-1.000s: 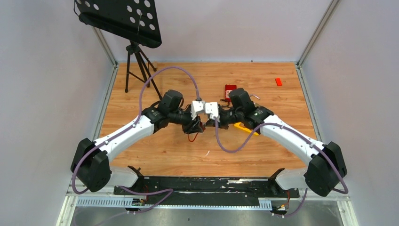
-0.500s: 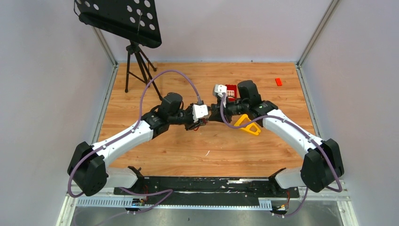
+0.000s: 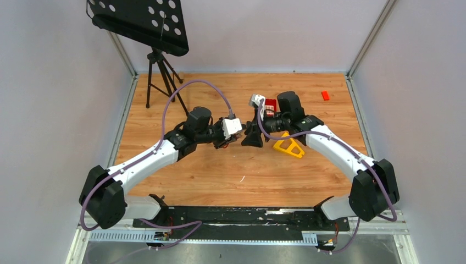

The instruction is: Unlock with the key

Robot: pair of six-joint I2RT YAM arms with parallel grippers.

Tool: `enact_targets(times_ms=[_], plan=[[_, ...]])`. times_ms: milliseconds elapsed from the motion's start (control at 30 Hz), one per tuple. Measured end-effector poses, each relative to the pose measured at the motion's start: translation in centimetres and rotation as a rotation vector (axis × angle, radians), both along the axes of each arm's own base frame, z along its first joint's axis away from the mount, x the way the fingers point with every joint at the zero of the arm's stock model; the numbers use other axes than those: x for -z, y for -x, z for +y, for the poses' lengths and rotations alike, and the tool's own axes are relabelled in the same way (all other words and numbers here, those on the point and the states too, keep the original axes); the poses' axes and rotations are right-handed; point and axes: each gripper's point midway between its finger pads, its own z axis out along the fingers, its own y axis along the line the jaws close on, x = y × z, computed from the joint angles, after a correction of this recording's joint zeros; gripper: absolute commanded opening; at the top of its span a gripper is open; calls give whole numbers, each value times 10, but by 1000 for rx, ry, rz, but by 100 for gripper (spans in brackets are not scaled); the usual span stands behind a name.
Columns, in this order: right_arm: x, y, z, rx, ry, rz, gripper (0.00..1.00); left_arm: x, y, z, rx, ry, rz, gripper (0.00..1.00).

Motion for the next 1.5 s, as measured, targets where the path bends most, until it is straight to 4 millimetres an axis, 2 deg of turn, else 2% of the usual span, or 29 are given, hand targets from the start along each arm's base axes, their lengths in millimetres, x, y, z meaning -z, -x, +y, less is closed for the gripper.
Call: enact_targets(times_ms=[100, 333, 533, 833, 1067, 1233, 1500], plan=[[-1, -8, 3, 27, -12, 61, 57, 1, -1, 0, -3, -2, 0, 0], [11, -27, 11, 81, -23, 231, 55, 0, -2, 0, -8, -3, -3, 0], [17, -34, 17, 94, -29, 313, 55, 1, -2, -1, -9, -6, -9, 0], [10, -43, 23, 106, -44, 331, 53, 9, 1, -7, -4, -32, -6, 0], [27, -43, 28, 114, -11, 368, 53, 10, -3, -4, -33, -48, -18, 0], [30, -43, 29, 117, -4, 371, 52, 11, -6, -2, -55, -57, -26, 0], [39, -42, 35, 123, 22, 364, 42, 18, -9, -3, -70, -82, -17, 0]])
